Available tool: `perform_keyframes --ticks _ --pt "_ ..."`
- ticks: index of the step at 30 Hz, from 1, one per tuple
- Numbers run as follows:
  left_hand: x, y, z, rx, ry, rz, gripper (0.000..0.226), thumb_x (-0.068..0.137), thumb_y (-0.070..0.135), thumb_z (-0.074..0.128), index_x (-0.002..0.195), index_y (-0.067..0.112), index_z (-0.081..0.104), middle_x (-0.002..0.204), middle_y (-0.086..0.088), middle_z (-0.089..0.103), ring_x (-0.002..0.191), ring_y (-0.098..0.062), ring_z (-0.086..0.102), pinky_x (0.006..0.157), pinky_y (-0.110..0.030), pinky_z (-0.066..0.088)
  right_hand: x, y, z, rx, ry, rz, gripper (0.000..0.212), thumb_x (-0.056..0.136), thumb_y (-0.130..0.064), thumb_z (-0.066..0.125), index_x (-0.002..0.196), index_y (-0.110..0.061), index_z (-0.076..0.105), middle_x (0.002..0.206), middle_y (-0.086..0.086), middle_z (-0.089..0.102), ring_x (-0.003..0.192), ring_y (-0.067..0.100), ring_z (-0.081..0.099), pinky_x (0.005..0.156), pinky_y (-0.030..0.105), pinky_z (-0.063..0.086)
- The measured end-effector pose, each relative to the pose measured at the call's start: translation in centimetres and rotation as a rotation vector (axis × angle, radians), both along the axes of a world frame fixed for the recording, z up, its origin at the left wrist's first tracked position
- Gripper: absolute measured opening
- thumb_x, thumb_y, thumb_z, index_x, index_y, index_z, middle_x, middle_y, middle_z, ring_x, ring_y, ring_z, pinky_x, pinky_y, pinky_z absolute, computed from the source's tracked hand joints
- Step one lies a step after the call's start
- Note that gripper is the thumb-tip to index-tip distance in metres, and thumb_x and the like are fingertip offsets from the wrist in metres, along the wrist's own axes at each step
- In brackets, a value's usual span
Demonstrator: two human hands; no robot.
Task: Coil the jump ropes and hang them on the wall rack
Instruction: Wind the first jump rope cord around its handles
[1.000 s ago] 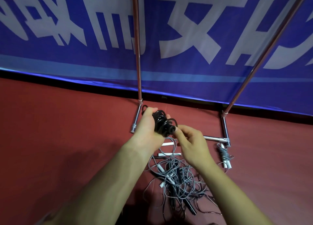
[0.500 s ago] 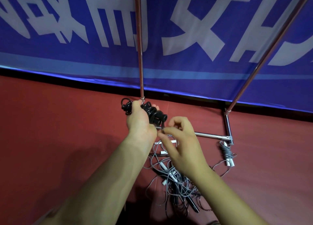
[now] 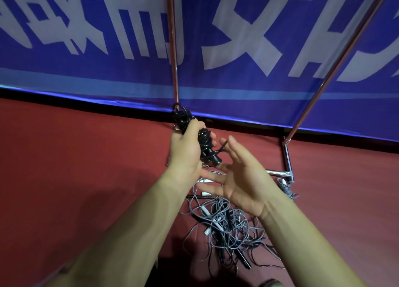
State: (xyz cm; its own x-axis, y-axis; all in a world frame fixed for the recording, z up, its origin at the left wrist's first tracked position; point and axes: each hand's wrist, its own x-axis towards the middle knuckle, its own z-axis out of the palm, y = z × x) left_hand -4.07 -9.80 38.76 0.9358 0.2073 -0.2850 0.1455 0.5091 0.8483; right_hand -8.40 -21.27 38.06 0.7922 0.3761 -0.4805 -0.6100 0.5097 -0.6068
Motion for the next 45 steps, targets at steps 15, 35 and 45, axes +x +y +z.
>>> perform_keyframes --ticks 15,35,45 --pt "-1.2 -0.9 -0.5 -0.018 -0.031 -0.292 0.015 0.084 0.021 0.064 0.099 0.019 0.067 0.078 -0.001 0.065 0.074 -0.021 0.060 0.063 -0.035 0.050 0.2 -0.2 -1.8 -0.458 -0.473 -0.255 0.076 0.094 -0.028 0.062 0.154 -0.047 0.020 0.098 -0.006 0.067 0.082 0.007 0.063 0.082 0.031 0.048" --pt "-1.0 -1.5 -0.1 -0.389 -0.019 -0.097 0.023 0.093 -0.002 0.044 0.078 0.014 0.051 0.071 -0.001 0.061 0.082 -0.019 0.066 0.089 -0.041 0.054 -1.4 -0.3 0.2 -0.842 -0.725 -0.463 0.016 0.096 -0.008 0.062 0.093 -0.022 0.070 0.068 0.000 0.066 0.059 0.018 0.058 0.057 0.024 0.049" --pt "-0.6 -0.9 -0.3 -0.539 0.038 -0.009 0.016 0.091 0.003 0.051 0.079 0.014 0.052 0.074 -0.002 0.060 0.088 -0.022 0.068 0.116 -0.044 0.037 -2.0 0.5 -1.8 -0.959 -0.612 -0.487 0.023 0.092 -0.009 0.068 0.095 -0.030 0.075 0.083 -0.006 0.075 0.075 0.006 0.069 0.076 0.029 0.057"
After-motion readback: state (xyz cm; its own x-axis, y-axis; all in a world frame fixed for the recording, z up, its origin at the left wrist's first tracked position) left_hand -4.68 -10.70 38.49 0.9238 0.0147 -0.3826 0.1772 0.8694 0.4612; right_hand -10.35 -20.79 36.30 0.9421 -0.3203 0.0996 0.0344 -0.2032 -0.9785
